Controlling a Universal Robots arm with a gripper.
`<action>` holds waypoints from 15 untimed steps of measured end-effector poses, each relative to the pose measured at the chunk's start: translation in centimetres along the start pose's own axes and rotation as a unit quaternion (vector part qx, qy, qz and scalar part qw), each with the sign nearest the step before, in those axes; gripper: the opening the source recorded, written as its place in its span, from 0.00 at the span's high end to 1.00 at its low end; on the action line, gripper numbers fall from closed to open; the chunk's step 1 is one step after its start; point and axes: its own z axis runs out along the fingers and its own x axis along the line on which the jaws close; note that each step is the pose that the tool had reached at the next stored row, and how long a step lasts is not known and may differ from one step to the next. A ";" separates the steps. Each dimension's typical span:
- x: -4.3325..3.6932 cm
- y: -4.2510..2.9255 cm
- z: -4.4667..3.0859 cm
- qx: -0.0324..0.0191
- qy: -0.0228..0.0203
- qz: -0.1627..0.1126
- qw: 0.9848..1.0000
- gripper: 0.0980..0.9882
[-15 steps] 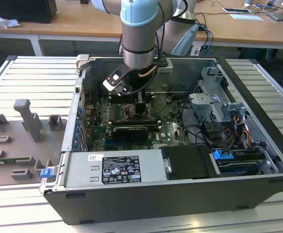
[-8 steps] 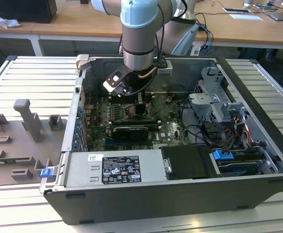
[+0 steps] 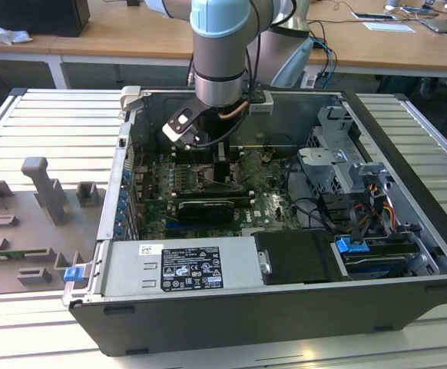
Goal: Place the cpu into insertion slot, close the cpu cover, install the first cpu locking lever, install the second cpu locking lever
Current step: 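Place the cpu into insertion slot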
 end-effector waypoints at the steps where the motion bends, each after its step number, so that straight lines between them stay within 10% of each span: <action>1: 0.00 0.01 -0.14 0.000 0.000 0.000 1.000 0.58; 10: 0.00 0.03 -0.53 0.000 -0.001 0.000 1.000 0.98; 15: 0.01 0.04 -0.68 0.000 -0.001 0.000 1.000 0.99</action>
